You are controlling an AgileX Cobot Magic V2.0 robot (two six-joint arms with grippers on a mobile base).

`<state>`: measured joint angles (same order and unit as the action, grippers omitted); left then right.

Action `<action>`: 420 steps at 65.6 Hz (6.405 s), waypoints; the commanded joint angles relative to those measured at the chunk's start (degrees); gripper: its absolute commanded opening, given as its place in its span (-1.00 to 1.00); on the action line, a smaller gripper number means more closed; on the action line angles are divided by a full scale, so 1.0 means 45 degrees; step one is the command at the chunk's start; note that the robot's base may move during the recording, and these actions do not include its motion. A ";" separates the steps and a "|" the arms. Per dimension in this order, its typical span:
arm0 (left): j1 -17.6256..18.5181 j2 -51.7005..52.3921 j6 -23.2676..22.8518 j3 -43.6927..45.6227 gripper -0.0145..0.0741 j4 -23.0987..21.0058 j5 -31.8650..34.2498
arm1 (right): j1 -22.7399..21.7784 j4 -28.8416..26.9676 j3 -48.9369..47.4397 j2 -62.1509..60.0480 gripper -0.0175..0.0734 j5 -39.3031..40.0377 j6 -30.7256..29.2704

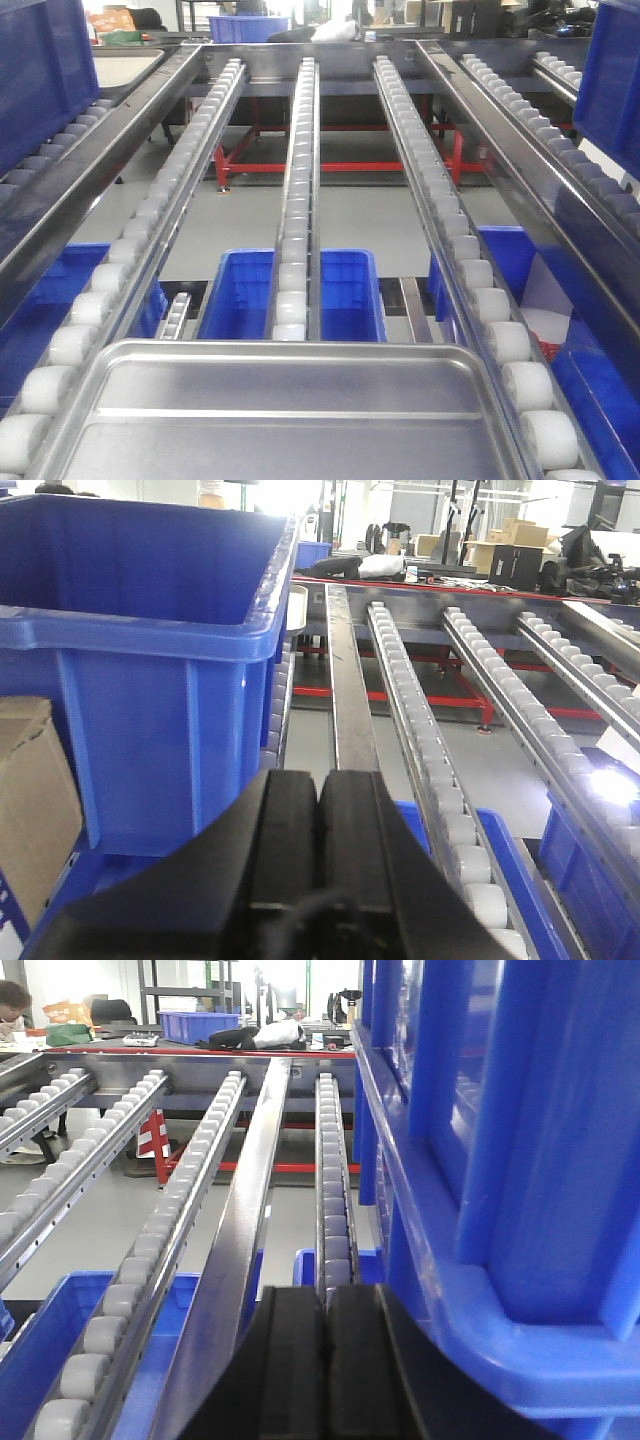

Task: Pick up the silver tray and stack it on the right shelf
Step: 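Lower both grippers toward the silver tray's side edges, then position both open grippers around the tray's opposite side rims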

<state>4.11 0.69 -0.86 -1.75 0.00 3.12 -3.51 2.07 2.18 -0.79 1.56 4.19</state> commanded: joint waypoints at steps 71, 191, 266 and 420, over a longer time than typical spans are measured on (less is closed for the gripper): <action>0.0201 -0.0056 -0.0074 0.0837 -0.88 0.1457 -0.0486 | 0.0351 -0.0033 -0.1014 -0.0057 -0.51 0.1518 -0.0060; 0.9146 -1.3865 -1.1639 0.8941 -0.88 0.4436 -1.0587 | 0.6198 -0.1213 -0.8887 1.4080 -0.44 -0.7664 0.5876; 1.1151 -1.7889 -1.3261 1.0748 -0.88 0.4459 -1.1010 | 1.0432 0.1388 -0.9252 1.7158 0.07 -0.7018 1.0539; 1.1234 -1.9007 -1.3155 1.0579 -0.24 0.4466 -1.0224 | 1.0420 0.1388 -0.9248 1.8330 0.07 -0.6630 1.0552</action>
<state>54.45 -85.30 -59.95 44.94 19.48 -43.36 43.34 7.88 -37.64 82.07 -29.48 51.91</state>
